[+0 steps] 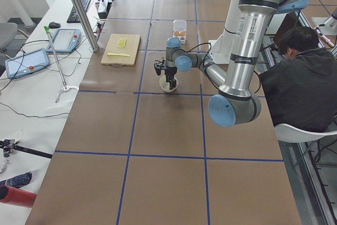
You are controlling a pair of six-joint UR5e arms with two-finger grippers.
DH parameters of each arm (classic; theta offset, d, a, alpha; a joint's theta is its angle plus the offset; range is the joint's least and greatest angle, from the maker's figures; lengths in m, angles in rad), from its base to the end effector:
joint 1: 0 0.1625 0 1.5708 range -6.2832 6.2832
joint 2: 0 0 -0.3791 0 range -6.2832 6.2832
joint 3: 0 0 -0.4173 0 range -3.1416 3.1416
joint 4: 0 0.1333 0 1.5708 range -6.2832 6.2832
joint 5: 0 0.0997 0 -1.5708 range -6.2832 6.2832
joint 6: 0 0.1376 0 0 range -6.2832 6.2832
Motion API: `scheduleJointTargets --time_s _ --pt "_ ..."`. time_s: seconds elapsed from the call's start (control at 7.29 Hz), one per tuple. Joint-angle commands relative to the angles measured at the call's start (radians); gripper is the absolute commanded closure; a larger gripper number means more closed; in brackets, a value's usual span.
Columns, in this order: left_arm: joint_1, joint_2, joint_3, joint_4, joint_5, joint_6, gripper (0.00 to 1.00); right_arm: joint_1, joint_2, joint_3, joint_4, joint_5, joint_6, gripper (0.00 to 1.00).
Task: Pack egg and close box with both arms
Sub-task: 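Close the left gripper on the brown egg inside the white bowl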
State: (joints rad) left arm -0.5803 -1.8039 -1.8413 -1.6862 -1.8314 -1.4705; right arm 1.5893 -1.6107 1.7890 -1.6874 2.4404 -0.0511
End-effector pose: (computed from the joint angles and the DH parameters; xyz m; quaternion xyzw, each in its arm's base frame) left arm 0.4577 -0.4170 0.3804 -0.0159 0.3260 -0.1860 0.9267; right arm 0.0374 -0.4999 0.5497 0.0426 -0.4198 -0.0278 0.9062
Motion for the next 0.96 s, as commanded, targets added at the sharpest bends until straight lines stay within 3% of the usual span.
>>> scheduleJointTargets --time_s 0.0,0.55,0.82 --pt "0.020 -0.006 -0.001 -0.001 -0.003 -0.020 0.20 0.001 0.000 -0.002 0.000 0.000 -0.001 0.00" --pt "0.026 -0.006 0.007 -0.001 -0.002 -0.017 0.24 0.001 0.000 -0.004 0.000 0.000 0.001 0.00" --pt "0.026 -0.008 0.013 -0.001 0.000 -0.017 0.41 0.001 0.000 -0.002 0.000 0.000 0.001 0.00"
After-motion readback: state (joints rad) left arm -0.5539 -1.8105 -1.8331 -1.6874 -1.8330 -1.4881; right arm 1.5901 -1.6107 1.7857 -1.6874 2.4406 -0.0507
